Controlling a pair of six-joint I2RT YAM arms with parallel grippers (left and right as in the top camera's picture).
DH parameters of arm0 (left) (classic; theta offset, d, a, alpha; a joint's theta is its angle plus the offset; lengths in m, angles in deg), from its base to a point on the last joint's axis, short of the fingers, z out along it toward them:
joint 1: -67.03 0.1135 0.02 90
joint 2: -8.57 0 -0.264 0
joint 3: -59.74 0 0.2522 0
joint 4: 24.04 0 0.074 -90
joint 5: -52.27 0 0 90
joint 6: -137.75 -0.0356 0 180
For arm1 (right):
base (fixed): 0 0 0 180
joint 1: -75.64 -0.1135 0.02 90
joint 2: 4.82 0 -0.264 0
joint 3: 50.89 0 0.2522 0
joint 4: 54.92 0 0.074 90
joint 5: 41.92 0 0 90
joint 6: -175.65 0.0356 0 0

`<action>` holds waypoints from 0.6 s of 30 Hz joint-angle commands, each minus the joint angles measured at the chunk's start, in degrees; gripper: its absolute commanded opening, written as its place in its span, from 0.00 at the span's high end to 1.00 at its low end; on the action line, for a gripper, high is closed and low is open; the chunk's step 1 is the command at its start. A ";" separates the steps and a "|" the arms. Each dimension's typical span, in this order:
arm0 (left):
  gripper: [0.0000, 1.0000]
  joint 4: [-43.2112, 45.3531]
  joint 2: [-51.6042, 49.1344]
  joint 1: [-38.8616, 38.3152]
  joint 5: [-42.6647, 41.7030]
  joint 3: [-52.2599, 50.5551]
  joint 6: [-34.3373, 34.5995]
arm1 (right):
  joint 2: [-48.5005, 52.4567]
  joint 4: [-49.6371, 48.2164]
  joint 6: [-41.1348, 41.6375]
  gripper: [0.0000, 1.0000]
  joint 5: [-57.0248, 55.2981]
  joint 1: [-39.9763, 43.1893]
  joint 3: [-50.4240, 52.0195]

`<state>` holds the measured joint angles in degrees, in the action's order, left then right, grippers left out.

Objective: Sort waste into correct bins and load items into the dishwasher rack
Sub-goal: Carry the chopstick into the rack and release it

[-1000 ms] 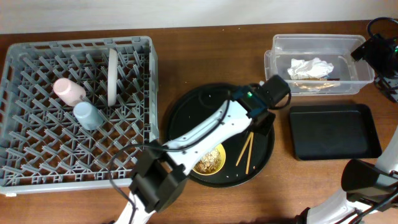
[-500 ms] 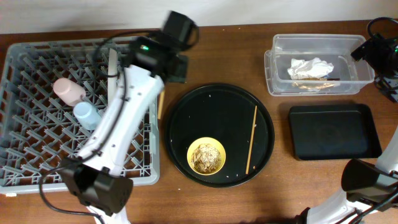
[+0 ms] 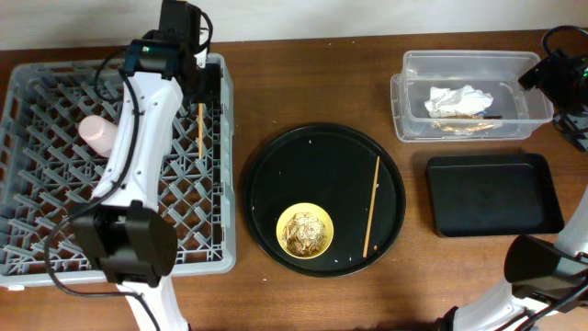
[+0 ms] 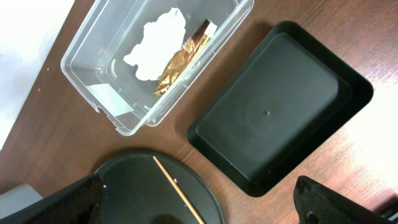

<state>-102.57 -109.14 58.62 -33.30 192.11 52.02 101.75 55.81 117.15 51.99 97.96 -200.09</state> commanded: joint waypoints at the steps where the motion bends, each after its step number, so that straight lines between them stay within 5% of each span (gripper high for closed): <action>1: 0.99 1.38 -2.67 0.22 -2.10 -0.44 -0.92 | 0.00 0.33 0.31 0.01 -0.76 0.20 0.02; 10: 0.98 4.37 -7.98 0.39 0.31 -0.44 -0.66 | 0.00 0.33 0.31 0.01 -0.76 0.20 0.02; 15: 0.59 4.48 -7.96 0.37 0.28 -0.44 -0.20 | 0.00 0.33 0.31 0.01 -0.76 0.20 0.02; 18: 0.57 4.24 -7.85 0.37 0.28 0.11 0.42 | 0.00 0.33 0.31 0.01 -0.76 0.20 0.02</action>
<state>-98.25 -117.17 58.60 -33.63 191.78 51.91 101.75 55.81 117.15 51.99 97.96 -200.09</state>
